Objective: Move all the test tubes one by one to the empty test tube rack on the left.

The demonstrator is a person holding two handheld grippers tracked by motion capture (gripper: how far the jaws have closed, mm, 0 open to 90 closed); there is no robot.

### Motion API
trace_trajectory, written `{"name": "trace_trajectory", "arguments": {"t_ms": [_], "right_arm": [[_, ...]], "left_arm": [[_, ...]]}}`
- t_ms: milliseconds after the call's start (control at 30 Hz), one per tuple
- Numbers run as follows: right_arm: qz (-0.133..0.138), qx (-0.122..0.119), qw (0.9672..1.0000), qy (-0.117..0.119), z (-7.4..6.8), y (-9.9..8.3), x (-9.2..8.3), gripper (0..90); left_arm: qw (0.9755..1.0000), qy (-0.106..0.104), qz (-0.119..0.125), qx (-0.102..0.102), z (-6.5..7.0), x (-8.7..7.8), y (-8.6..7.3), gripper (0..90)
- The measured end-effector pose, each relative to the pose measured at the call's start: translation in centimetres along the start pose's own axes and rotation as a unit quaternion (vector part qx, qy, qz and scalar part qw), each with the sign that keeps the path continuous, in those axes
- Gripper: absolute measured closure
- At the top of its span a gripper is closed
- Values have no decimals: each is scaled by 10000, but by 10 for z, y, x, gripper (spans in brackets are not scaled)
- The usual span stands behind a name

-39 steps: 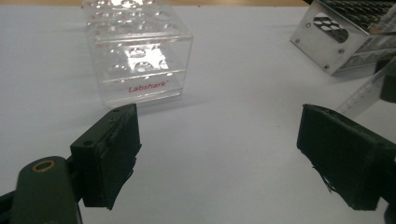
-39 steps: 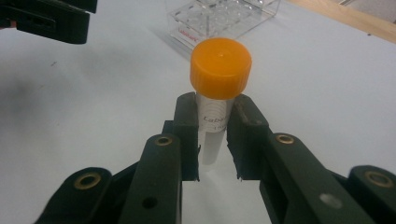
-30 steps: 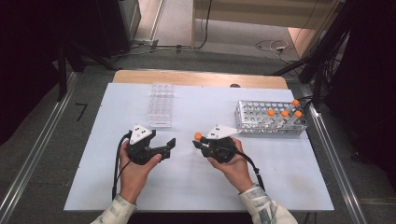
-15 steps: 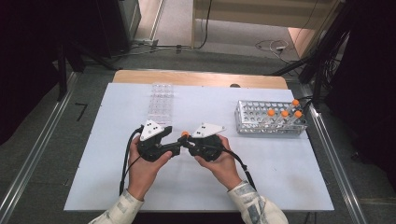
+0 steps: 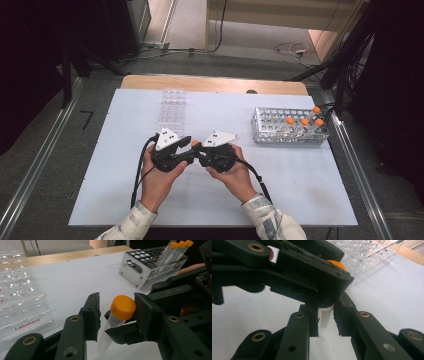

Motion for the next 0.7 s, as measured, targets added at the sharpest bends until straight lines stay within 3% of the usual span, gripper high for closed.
{"name": "trace_trajectory", "arguments": {"t_ms": [167,400,533,700], "right_arm": [[-17,13,10000,4,0,0,1,725],[-27,70,10000,17,1,0,0,713],[-33,217,9997,126,2,-2,-5,503],[19,321,9993,178,5,-7,-16,386]], "left_arm": [[10000,-22,-12,61,2,1,0,686],[9999,3,-52,165,2,2,2,701],[9999,27,-38,124,-3,2,6,703],[10000,75,28,43,-12,0,16,703]]}}
Point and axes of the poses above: each handheld gripper's, and its own axes: x roughly forward along the jaws, y roughly out of its top, z roughly to its right, the point moved 10 cm from there along x, roughly forward along the jaws, and after that the axes turned 13 degrees about -z, right-handed, at the moved point
